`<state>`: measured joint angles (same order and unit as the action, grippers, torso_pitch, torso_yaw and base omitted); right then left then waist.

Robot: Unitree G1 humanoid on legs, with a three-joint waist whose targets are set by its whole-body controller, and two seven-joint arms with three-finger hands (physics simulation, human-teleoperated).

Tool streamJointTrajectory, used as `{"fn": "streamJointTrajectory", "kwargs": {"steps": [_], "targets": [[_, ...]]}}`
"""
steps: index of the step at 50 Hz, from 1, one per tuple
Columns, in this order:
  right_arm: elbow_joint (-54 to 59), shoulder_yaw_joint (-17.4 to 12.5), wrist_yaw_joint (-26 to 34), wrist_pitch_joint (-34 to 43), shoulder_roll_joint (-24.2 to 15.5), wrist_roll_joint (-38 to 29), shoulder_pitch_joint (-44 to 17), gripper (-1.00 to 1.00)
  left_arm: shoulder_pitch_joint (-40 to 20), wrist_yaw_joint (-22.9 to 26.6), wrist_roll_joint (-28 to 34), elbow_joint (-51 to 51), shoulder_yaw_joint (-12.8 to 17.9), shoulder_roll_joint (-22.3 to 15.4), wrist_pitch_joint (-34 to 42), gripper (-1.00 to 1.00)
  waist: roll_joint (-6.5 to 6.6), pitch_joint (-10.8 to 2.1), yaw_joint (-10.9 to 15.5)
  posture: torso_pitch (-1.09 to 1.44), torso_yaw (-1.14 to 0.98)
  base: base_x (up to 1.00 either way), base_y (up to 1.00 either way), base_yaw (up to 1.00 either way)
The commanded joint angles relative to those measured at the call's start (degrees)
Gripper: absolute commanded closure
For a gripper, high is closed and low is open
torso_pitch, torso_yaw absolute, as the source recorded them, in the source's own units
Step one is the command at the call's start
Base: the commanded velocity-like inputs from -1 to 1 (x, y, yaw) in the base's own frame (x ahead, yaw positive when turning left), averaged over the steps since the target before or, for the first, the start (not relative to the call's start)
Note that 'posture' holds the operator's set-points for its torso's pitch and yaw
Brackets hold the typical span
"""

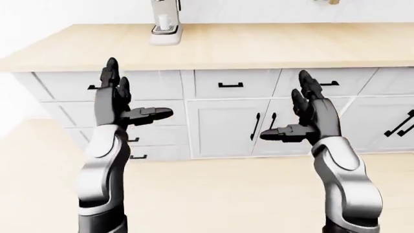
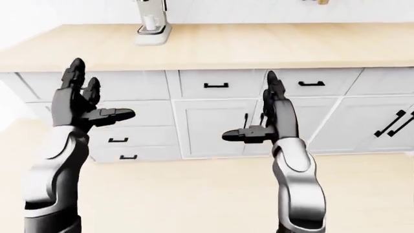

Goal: Press the button on the coffee machine to serve coffee.

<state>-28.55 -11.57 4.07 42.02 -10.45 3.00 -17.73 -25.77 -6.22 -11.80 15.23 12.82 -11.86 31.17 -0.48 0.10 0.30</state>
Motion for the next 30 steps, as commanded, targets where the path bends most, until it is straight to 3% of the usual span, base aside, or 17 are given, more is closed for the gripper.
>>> {"fn": "streamJointTrajectory", "kwargs": {"steps": [1,6,11,17,25,30], "targets": [[-3.9,-0.2,0.1,6.6,-1.2,0.6,-3.1,-1.0,-3.0,-0.9,-1.7,2.6,0.2,-1.7,3.3,-1.0,0.03,-0.67,0.1,0.0,0.0,0.0,0.0,0.0],[-7.0,-0.5,-0.3,15.3,-3.7,1.2,-9.9,-1.0,-11.6,-3.4,-5.0,6.7,2.3,-6.8,12.7,-1.0,0.28,-0.17,-0.1,0.0,0.0,0.0,0.0,0.0],[-8.8,-1.8,-0.1,20.3,-5.8,2.0,-14.0,-1.0,-14.8,-5.1,-6.8,9.3,2.2,-8.8,16.6,-1.0,0.34,0.52,-0.1,0.0,0.0,0.0,0.0,0.0],[-13.1,-3.0,-0.1,29.6,-9.2,3.0,-20.8,-1.0,-23.1,-7.6,-12.1,9.7,5.0,-12.9,24.1,-1.0,0.51,0.96,0.1,0.0,0.0,0.0,0.0,0.0],[-14.5,-3.0,-0.4,37.0,-12.3,3.7,-28.8,-1.0,-20.0,-8.1,-12.6,10.1,3.2,-12.9,21.3,-1.0,0.63,1.55,0.1,0.0,0.0,0.0,0.0,0.0],[-14.8,-1.8,-0.3,38.2,-12.8,2.9,-30.2,-1.0,-18.9,-7.5,-12.0,10.0,3.0,-12.9,20.2,-1.0,0.62,1.7,0.0,0.0,0.0,0.0,0.0,0.0]]}}
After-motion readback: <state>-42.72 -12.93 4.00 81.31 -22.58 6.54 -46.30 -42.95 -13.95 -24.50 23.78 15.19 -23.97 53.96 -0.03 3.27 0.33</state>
